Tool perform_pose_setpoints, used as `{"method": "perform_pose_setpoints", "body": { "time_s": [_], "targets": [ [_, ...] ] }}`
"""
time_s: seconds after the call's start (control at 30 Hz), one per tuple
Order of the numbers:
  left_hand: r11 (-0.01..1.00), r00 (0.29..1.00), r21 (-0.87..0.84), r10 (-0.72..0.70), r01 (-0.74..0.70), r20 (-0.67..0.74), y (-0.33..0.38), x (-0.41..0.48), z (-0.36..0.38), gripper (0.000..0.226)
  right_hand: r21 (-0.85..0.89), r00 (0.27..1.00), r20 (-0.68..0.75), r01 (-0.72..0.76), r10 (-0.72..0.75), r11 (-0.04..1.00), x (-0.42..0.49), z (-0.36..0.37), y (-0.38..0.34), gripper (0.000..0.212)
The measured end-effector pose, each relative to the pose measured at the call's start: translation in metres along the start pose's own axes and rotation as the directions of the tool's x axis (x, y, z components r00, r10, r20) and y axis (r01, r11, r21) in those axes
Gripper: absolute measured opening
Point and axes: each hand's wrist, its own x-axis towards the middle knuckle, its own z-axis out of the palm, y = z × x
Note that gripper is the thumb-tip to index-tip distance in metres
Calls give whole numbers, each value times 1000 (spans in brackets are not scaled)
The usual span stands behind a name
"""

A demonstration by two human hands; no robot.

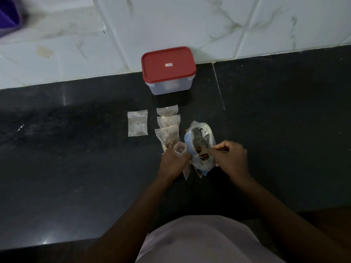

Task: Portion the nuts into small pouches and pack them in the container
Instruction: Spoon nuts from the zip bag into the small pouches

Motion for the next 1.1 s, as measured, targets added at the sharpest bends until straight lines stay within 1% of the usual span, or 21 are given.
{"method": "perform_pose_setpoints", "body": {
  "time_s": [0.07,0.2,0.43,0.53,0.63,0.7,0.77,0.87,1.03,1.1],
  "targets": [
    [1000,1000,-8,-12,12,12,-1,2,0,10,54,996,12,-92,91,994,3,1,1,7],
    [999,998,4,-39,39,52,-1,4,0,14,183,957,79,-288,277,940,10,-1,4,9],
    [999,997,4,-43,42,68,-1,2,-2,17,406,905,182,-425,384,809,17,-8,4,16],
    [999,997,-16,-33,34,67,0,1,-3,18,470,885,257,-465,387,751,17,-15,4,16],
    [1000,999,-1,-3,3,49,0,-1,-5,16,505,869,316,-494,382,708,16,-22,4,20],
    [999,999,33,34,-35,21,0,-1,-7,24,529,872,336,-487,356,694,15,-27,3,22],
    [994,997,81,77,-77,0,2,-2,-7,34,550,883,335,-467,329,692,14,-31,2,25],
    [976,987,160,155,-147,-40,7,-6,-6,41,578,896,328,-441,300,686,14,-35,-1,26],
    [957,963,208,233,-203,-132,6,-7,-4,61,629,911,317,-409,263,661,12,-37,-6,19],
    [950,956,228,250,-212,-154,4,-7,-4,63,651,917,306,-398,256,647,11,-36,-8,14]
  ]
}}
